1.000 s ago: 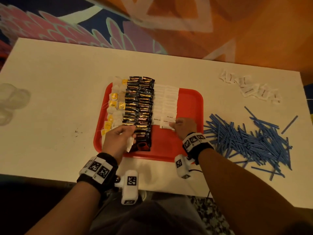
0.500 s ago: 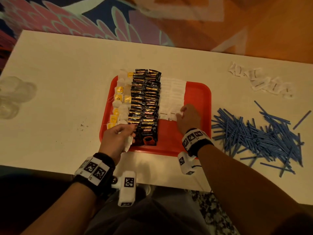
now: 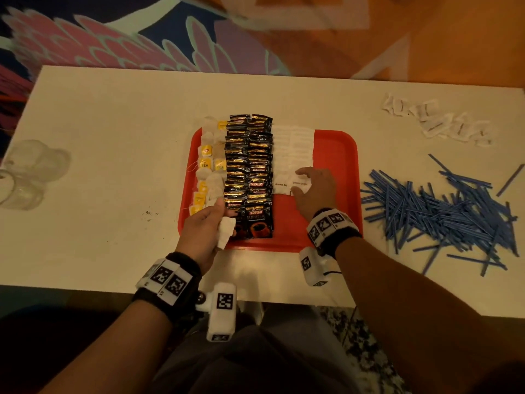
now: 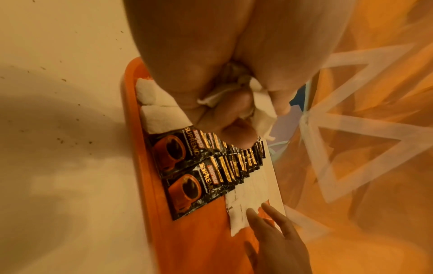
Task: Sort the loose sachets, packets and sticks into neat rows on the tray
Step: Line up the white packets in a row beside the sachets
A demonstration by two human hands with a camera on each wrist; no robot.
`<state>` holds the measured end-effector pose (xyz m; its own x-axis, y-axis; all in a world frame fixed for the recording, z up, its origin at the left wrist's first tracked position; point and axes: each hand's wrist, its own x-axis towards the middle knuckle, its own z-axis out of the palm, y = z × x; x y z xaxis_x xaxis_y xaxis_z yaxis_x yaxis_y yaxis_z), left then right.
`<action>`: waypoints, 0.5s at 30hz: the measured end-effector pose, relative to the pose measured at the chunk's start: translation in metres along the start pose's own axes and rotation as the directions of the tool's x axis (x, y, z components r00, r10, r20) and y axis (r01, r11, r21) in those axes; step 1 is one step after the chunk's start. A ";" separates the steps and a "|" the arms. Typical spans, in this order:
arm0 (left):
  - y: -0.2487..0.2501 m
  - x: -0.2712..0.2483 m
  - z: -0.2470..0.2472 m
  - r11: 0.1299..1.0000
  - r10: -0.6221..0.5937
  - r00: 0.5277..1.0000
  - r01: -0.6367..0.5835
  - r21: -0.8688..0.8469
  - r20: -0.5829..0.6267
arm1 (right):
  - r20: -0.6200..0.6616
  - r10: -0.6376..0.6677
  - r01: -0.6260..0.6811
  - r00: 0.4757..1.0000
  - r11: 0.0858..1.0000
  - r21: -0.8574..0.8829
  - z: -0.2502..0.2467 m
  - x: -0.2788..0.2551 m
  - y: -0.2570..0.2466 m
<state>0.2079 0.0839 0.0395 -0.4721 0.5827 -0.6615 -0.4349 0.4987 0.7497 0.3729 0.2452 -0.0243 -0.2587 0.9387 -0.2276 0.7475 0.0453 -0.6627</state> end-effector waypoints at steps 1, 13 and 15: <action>0.001 0.000 0.002 1.000 -0.003 1.000 0.003 0.002 0.007 | -0.011 0.010 -0.009 1.000 0.998 0.069 -0.004 -0.009 -0.004; 0.019 -0.036 0.060 0.991 0.096 0.977 -0.112 0.070 0.192 | 0.227 0.023 -0.132 0.974 0.868 0.479 -0.054 -0.111 -0.047; 0.017 -0.046 0.070 0.983 0.139 0.967 -0.160 0.085 0.215 | 0.285 0.052 -0.203 0.957 0.823 0.531 -0.063 -0.119 -0.050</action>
<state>0.2753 0.1107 0.0840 -0.3522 0.7702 -0.5318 -0.2867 0.4521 0.8446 0.4049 0.1528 0.0808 -0.3830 0.8032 -0.4563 0.3431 -0.3349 -0.8776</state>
